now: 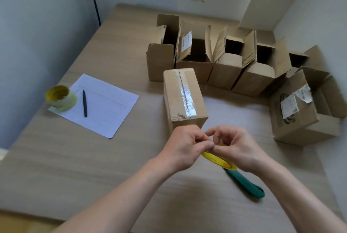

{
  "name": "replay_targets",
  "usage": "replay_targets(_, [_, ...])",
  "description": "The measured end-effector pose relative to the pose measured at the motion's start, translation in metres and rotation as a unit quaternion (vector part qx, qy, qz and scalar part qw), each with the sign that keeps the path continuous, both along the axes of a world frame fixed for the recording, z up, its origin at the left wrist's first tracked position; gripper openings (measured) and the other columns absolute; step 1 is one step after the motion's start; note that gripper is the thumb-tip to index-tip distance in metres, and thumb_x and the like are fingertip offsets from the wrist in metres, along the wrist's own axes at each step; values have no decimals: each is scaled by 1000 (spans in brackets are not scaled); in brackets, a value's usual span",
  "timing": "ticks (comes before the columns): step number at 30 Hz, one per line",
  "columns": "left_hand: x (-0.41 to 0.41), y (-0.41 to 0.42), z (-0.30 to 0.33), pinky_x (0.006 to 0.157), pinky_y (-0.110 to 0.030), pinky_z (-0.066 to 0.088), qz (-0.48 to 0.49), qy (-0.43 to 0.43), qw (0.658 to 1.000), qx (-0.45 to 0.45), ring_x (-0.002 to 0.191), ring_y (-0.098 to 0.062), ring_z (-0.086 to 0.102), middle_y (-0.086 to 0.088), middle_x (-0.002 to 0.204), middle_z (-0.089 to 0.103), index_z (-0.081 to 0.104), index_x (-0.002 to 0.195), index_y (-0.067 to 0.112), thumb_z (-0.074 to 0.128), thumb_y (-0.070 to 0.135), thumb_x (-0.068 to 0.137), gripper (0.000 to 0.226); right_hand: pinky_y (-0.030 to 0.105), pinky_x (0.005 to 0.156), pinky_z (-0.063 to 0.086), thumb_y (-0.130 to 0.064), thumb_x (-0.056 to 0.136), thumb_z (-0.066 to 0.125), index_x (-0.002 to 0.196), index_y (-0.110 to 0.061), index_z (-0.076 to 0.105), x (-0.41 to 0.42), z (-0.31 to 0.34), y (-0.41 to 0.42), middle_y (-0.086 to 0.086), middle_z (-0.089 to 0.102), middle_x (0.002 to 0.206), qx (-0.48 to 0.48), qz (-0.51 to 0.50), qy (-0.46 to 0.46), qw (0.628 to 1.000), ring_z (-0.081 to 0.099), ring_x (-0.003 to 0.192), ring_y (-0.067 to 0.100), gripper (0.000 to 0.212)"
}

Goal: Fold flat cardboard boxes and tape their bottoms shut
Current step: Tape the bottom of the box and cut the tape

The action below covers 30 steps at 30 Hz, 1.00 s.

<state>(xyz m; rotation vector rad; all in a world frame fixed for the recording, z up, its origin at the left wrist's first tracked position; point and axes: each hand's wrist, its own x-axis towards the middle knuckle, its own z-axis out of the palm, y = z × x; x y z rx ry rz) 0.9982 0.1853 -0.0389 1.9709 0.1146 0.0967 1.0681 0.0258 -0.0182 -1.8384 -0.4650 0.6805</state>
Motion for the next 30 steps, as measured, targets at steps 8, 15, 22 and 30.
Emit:
replay_targets(8, [-24,9,-17,57,-28,44,102,-27,994,-34,59,-9,53,7,60,59,64,65,11,63,22,82,20,35,72,53,-19,67,82,124,-20,56,-13,-2,-2,17,69,103,-59,53,156,985,65,83,21,63])
replay_targets(15, [-15,24,-12,58,-33,52,135,-6,984,-118,60,-19,60,-9,64,67,64,66,7,62,16,85,21,43,74,48,-16,75,70,140,-23,51,-22,-9,-15,39,60,88,91,63,271,956,64,74,36,68])
replay_targets(22, [-15,37,-31,61,-36,46,189,-86,977,56,62,-12,58,4,63,62,63,62,11,62,19,85,24,33,70,41,-65,88,49,141,-52,34,35,19,-4,-8,69,112,-445,130,-413,784,63,102,23,56])
replay_targets(30, [-7,51,-39,58,-29,43,256,-84,961,54,61,-14,55,3,60,59,59,61,11,61,22,87,28,20,67,49,-18,77,69,131,-46,51,64,22,-9,3,72,88,-155,199,32,967,65,78,13,64])
